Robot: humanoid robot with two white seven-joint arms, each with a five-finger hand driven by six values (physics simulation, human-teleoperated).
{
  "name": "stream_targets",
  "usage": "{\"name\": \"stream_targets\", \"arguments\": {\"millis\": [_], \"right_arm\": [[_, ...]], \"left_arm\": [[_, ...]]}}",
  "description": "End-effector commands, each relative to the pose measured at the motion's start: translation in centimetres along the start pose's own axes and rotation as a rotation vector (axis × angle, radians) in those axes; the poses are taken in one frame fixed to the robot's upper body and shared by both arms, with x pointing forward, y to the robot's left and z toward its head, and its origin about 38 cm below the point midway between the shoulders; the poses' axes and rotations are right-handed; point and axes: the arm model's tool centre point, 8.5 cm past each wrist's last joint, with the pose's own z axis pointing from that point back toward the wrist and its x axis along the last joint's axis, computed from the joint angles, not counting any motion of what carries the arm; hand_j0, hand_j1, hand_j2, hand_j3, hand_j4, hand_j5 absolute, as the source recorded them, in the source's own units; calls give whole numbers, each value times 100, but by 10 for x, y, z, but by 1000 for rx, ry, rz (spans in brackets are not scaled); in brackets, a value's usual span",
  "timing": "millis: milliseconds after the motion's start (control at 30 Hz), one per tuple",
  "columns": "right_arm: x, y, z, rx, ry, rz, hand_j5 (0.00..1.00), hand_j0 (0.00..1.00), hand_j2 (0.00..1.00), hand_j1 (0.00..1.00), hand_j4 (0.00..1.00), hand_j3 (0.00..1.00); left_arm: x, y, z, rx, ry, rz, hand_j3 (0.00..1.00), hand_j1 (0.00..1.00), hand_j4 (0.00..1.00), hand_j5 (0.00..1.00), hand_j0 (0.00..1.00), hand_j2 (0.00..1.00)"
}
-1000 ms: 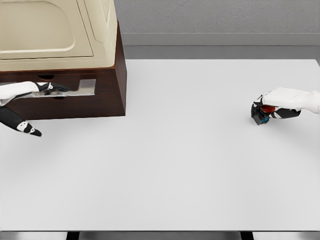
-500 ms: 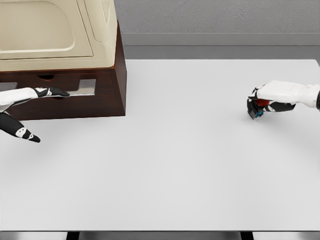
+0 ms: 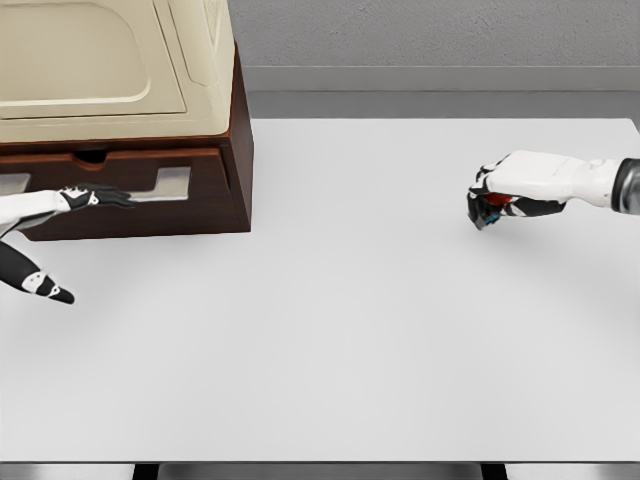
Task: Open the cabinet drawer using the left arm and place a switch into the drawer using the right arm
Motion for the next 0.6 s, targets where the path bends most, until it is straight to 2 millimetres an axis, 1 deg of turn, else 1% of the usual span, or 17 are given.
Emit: {"name": "stream_targets", "arguments": {"millis": [0, 33, 67, 233, 300, 400, 467, 567], "right_arm": [[8, -6, -2, -12, -22, 17, 40, 40, 40, 40, 40, 40], [11, -9, -3, -17, -30, 25, 40, 40, 40, 40, 40, 40], [14, -12, -8, -24, -42, 29, 40, 40, 40, 40, 40, 40], [26, -19, -15, -40, -77, 54, 40, 40, 40, 40, 40, 40], [32, -23, -16, -46, -92, 68, 40, 40, 40, 40, 40, 40], [41, -29, -24, -58, -121, 83, 40, 40, 40, 40, 40, 40], [43, -32, -25, -63, -127, 89, 40, 40, 40, 40, 40, 40], [53, -37, -35, -67, -159, 106, 40, 40, 40, 40, 40, 40]], "left_arm": [[-17, -8, 8, -83, 115, -112, 100, 100, 100, 100, 100, 100], [-17, -8, 11, -95, 123, -114, 100, 100, 100, 100, 100, 100], [-17, -9, 12, -101, 125, -114, 100, 100, 100, 100, 100, 100], [-18, -9, 16, -112, 137, -117, 100, 100, 100, 100, 100, 100], [-12, -9, 17, -118, 81, -155, 100, 100, 100, 100, 100, 100], [-11, -12, 17, -126, 58, -165, 100, 100, 100, 100, 100, 100], [-10, -14, 17, -132, 37, -172, 100, 100, 100, 100, 100, 100], [-6, -15, 22, -139, 2, -199, 100, 100, 100, 100, 100, 100]]}}
